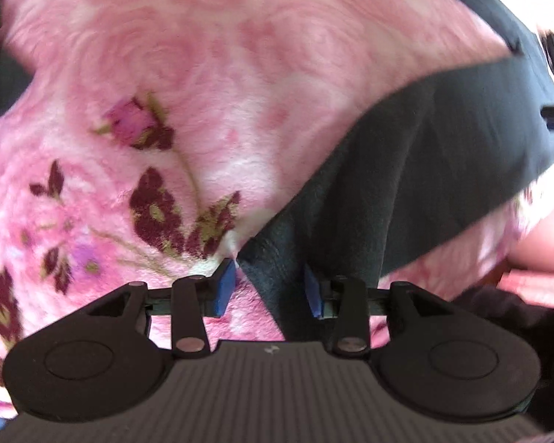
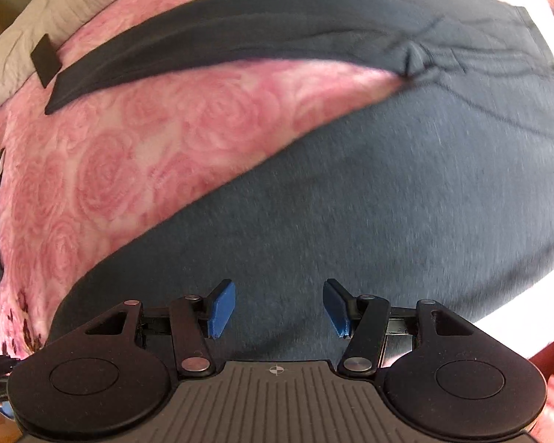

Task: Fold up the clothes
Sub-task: 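Lower the leg hem onto the bed and open the left tool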

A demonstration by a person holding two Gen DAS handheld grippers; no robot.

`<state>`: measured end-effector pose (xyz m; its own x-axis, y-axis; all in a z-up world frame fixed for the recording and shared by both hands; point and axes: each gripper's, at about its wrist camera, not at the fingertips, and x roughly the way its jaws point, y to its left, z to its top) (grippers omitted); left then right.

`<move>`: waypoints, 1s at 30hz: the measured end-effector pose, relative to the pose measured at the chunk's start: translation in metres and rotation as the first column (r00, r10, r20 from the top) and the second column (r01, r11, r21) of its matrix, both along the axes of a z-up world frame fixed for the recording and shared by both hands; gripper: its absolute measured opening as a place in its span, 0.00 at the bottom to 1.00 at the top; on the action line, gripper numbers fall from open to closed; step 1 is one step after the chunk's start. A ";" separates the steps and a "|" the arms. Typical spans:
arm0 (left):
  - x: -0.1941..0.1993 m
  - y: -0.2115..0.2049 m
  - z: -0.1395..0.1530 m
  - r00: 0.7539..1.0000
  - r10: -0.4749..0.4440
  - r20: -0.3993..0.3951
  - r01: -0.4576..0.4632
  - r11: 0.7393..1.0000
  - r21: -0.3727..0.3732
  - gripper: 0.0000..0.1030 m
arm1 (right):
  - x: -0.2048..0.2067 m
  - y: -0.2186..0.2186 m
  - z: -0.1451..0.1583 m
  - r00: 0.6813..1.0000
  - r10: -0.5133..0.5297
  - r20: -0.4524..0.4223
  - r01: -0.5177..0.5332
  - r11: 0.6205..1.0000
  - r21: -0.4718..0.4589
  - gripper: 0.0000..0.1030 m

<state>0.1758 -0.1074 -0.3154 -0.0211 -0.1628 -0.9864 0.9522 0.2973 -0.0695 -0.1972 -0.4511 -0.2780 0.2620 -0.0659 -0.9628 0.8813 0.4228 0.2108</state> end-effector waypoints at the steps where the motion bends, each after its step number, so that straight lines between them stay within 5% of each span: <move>1: 0.003 0.000 0.003 1.000 0.012 0.024 -0.012 1.000 -0.012 0.14 | 0.002 -0.002 0.002 1.000 0.012 0.000 -0.012 1.000 -0.005 0.55; 6: 0.015 0.003 0.019 0.987 0.078 0.143 -0.067 0.995 -0.079 0.06 | 0.010 -0.008 0.014 0.999 0.047 0.004 -0.047 0.998 -0.033 0.55; 9: 0.023 0.004 0.028 0.970 0.120 0.211 -0.095 0.988 -0.122 0.18 | 0.012 -0.010 0.016 0.998 0.062 0.000 -0.062 0.997 -0.036 0.55; 12: 0.028 0.005 0.036 0.952 0.154 0.266 -0.114 0.980 -0.160 0.15 | 0.011 -0.009 0.015 0.998 0.066 -0.007 -0.066 0.997 -0.029 0.55; 21: -0.015 0.001 0.017 0.992 -0.034 0.122 0.048 0.992 -0.115 0.18 | -0.004 0.005 0.012 1.000 0.006 -0.009 -0.006 1.000 -0.003 0.55; 30: -0.028 -0.004 0.001 0.988 -0.134 0.077 0.130 0.990 0.058 0.19 | -0.024 0.023 0.035 0.994 -0.109 0.007 0.110 0.993 -0.045 0.55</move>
